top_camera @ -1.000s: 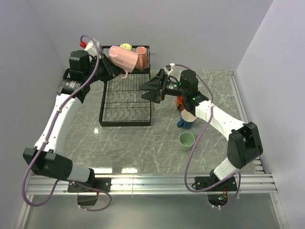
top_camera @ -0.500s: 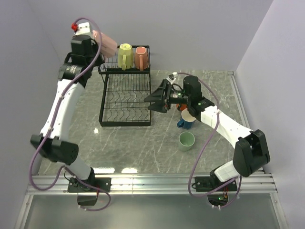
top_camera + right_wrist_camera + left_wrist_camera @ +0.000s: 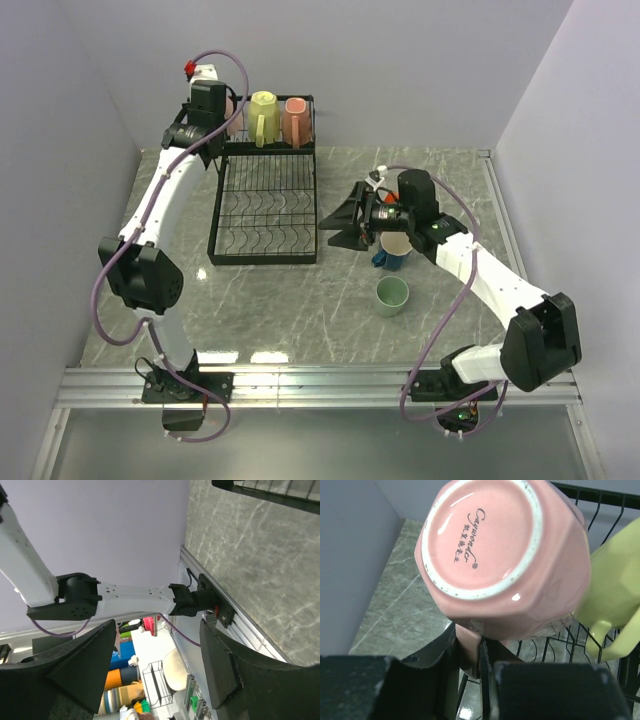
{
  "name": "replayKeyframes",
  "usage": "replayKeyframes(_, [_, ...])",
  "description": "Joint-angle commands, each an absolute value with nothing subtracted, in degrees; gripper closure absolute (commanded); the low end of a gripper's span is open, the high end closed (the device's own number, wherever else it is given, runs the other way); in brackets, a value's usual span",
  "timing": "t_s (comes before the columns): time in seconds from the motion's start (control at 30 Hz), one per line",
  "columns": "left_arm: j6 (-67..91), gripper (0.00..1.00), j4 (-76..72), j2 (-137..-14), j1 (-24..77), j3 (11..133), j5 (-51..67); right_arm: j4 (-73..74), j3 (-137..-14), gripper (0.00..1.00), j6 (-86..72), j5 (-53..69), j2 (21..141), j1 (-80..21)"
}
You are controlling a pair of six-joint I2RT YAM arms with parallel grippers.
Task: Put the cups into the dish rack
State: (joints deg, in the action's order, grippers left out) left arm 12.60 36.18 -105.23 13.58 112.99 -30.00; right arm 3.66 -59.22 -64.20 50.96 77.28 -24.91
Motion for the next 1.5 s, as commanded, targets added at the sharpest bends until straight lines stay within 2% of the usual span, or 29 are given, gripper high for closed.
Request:
replayKeyframes(0.0, [11.3,1.00,29.3,-105.5,13.7,117.9,-33.0,4.9,-57.4,0.26,-62.7,51.0,74.0,-23.7])
replayKeyframes(0.7, [10.6,1.00,31.6,-118.5,17.9,127.7,-45.1,7.2,-45.5,0.26,-62.7,50.2,63.1,-17.0])
replayKeyframes(0.83, [9.8,1.00,32.1,-118.8,19.8,126.1,-50.5,7.5,-44.5,0.27,-62.4,50.4,62.0,-16.3])
replayKeyframes(1.37, [14.7,1.00,39.5,-120.5,20.7,128.9,-54.1,6.6,-39.9,0.27,-63.0,51.1,58.4,-15.2])
replayKeyframes(1.47, [15.6,0.80,41.0,-120.8,20.7,129.6,-52.2,7.2,-39.6,0.27,-62.7,51.4,58.0,-14.7])
